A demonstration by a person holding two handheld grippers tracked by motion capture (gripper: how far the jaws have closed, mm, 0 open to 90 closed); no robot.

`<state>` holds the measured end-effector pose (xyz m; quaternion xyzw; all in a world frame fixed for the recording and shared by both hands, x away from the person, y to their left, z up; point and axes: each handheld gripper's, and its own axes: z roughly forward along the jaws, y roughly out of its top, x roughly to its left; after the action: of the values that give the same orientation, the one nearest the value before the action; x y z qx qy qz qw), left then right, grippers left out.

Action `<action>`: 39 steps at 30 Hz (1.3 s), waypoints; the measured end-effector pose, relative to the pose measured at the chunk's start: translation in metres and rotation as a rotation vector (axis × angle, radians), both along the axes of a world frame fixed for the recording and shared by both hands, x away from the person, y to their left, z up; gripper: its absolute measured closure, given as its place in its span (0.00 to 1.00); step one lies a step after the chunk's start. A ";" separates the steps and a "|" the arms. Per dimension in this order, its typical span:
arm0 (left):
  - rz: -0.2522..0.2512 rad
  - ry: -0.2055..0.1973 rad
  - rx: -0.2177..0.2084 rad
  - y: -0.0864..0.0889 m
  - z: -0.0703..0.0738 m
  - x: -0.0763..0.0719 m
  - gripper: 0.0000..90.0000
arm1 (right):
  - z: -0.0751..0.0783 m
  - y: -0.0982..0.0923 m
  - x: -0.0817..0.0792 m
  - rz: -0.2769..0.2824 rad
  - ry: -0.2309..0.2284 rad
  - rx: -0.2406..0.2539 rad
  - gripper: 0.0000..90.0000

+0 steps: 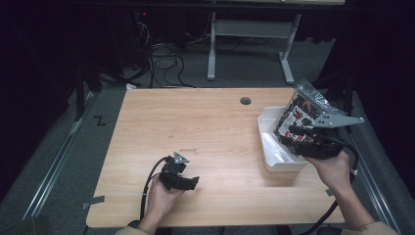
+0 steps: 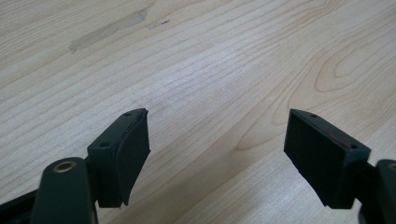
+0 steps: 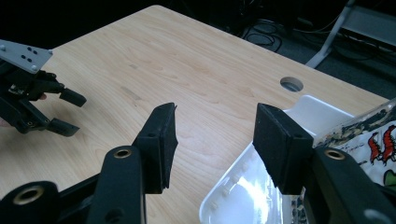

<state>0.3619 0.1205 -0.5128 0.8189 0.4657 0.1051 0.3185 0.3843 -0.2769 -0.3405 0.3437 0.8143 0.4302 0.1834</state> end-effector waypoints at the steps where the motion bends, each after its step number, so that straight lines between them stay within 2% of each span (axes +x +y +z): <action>1: 0.001 -0.001 0.000 0.000 0.000 0.000 0.25 | 0.000 0.000 0.000 0.000 0.000 0.000 0.55; 2: 0.001 -0.002 -0.001 0.000 0.000 0.000 0.25 | -0.001 -0.001 0.001 0.012 -0.013 -0.003 0.55; 4: 0.003 -0.005 -0.003 0.001 0.001 0.000 0.25 | -0.003 0.000 -0.003 0.003 0.003 0.008 0.55; 12: 0.001 -0.004 -0.004 0.000 0.000 0.000 0.25 | -0.010 0.001 -0.009 0.024 0.000 0.019 0.54; 14: 0.003 -0.005 -0.003 0.001 0.001 -0.001 0.25 | -0.013 0.002 -0.012 0.020 0.018 0.028 0.54; 24: 0.001 -0.004 -0.005 0.001 0.001 -0.001 0.25 | -0.023 0.004 -0.018 0.035 0.025 0.034 0.54; 27: 0.001 -0.001 -0.006 0.000 0.000 -0.001 0.25 | -0.027 0.003 -0.021 0.037 0.012 0.038 0.54; 39: 0.000 0.002 -0.009 0.000 0.000 -0.001 0.26 | -0.040 0.004 -0.029 0.041 0.031 0.049 0.54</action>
<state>0.3613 0.1208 -0.5127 0.8177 0.4664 0.1022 0.3216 0.3551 -0.2730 -0.3804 0.3380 0.8132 0.4482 0.1537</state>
